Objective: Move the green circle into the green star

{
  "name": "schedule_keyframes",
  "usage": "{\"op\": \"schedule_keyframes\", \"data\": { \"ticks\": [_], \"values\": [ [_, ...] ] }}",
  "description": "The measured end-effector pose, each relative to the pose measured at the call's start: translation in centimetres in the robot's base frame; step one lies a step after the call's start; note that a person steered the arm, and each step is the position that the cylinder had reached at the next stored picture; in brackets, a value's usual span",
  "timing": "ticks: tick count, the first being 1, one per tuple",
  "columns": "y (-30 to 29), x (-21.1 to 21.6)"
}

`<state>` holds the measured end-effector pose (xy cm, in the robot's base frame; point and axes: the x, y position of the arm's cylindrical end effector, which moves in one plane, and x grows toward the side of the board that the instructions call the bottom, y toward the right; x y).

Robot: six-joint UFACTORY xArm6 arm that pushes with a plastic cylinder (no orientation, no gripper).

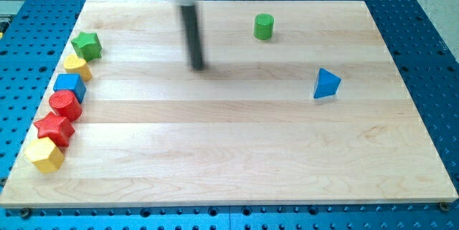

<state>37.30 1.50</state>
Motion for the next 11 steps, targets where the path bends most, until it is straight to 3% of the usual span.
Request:
{"op": "schedule_keyframes", "data": {
  "ticks": [1, 2, 3, 4, 5, 7, 8, 9, 11],
  "values": [
    [10.7, -3.7],
    [8.5, -7.6],
    [-3.0, -7.4],
    [3.4, -6.9],
    [2.8, -11.6],
    [-16.3, -9.0],
    [-10.1, -13.0],
    [-17.3, -15.0],
    [-26.2, -9.6]
  ]
}}
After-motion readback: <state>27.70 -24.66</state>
